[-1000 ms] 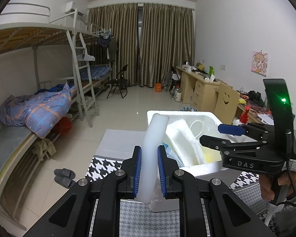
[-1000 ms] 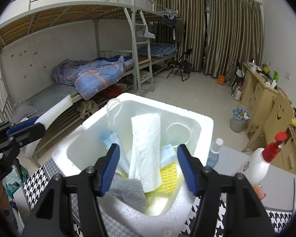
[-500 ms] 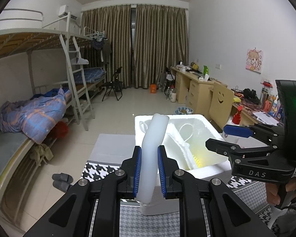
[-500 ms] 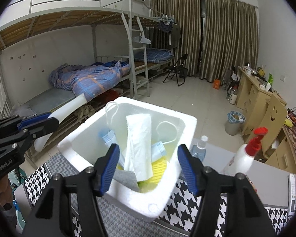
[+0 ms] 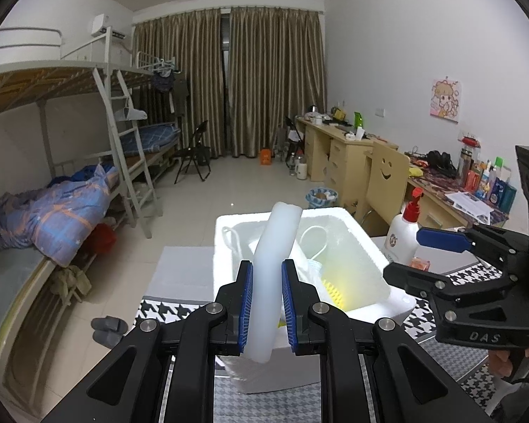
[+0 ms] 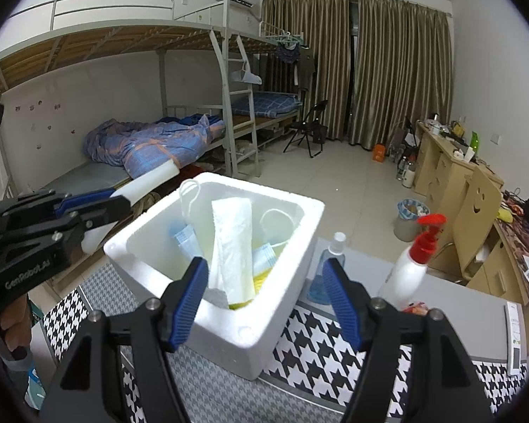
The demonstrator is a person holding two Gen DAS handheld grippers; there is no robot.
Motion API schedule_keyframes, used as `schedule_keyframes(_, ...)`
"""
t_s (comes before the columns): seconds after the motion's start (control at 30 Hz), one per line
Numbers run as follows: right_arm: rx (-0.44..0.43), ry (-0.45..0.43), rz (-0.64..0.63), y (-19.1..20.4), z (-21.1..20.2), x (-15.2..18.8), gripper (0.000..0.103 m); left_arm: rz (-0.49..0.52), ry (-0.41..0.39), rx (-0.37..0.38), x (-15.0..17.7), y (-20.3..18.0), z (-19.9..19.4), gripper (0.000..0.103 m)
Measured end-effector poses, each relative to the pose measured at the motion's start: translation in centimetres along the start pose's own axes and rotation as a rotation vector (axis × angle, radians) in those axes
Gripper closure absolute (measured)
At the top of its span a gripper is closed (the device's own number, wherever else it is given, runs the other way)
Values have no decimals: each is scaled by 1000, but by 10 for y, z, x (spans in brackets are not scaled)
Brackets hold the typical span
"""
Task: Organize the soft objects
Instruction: 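Lower the foam strip into the box and open the left gripper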
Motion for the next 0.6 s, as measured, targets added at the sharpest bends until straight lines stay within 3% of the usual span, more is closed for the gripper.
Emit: schedule_keyframes(0.6, 55, -4, 54, -26, -23, 19, 30, 30, 25, 27, -7, -20, 23, 84)
Point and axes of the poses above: each gripper's, at about its wrist camera, not at the fingertips, and z roughly the way its jaws point, y to its left, x to its underside, the point moved 4 cm from there along z, roughly the way its jaws point, and after that the axes turned 1 degree about z, right-handed, at the moved point
